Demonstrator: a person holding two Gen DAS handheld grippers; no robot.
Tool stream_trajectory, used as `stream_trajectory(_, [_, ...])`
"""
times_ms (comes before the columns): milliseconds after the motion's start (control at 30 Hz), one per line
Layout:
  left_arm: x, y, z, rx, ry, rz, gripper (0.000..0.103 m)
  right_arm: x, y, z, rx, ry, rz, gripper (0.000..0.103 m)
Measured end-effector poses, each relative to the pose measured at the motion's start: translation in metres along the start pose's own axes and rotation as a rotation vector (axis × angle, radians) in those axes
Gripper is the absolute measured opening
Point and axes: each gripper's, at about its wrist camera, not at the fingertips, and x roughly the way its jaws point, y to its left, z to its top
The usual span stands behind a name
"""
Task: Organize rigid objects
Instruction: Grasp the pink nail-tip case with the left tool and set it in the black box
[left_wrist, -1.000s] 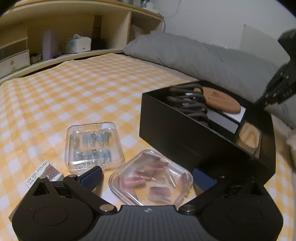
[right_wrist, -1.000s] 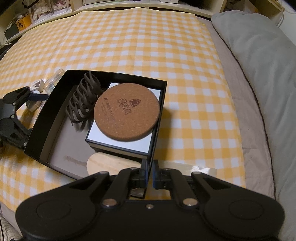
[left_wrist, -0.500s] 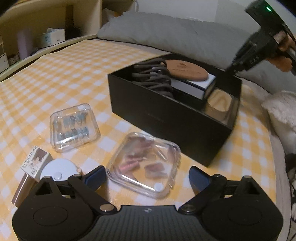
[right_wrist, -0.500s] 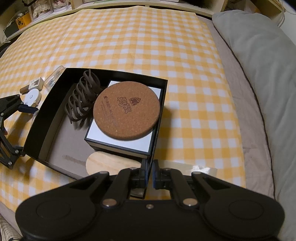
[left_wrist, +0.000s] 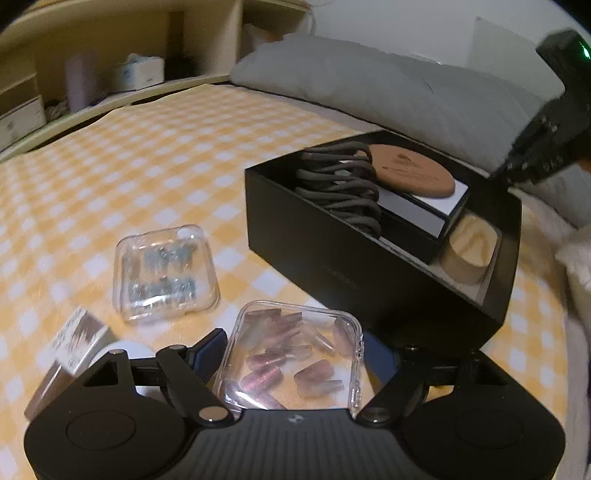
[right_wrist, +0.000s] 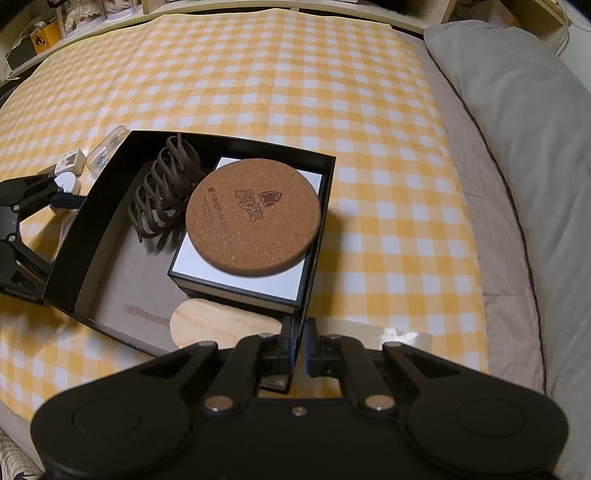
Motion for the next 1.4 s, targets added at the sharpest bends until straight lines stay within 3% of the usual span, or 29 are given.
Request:
stream_trajectory(200, [-0.020, 0.007, 0.007, -0.108, -0.056, 0.014, 0.080, 0.002, -0.001, 0.000, -0.005, 0.006, -0.005, 0.005])
stream_trajectory(333, [-0.043, 0.007, 0.022, -0.240, -0.116, 0.038, 0.080, 0.002, -0.001, 0.001, -0.003, 0.008, -0.006, 0.005])
stream_trajectory(467, [-0.060, -0.004, 0.038, -0.372, -0.109, 0.103, 0.080, 0.002, -0.001, 0.001, -0.002, 0.009, -0.007, 0.005])
stream_trajectory(733, [-0.072, -0.046, 0.065, -0.566, -0.113, 0.100, 0.080, 0.003, 0.000, 0.001, -0.002, 0.009, -0.008, 0.005])
stream_trajectory(967, [-0.057, -0.092, 0.079, -0.640, -0.122, 0.181, 0.080, 0.003, 0.000, 0.001, -0.007, 0.009, -0.012, 0.005])
stream_trajectory(1167, [-0.038, -0.098, 0.072, -0.773, -0.098, 0.193, 0.080, 0.003, 0.000, 0.001, -0.009, 0.008, -0.014, 0.005])
stream_trajectory(1400, [-0.033, -0.101, 0.065, -0.766, -0.102, 0.245, 0.080, 0.003, 0.000, 0.001, -0.010, 0.008, -0.011, 0.005])
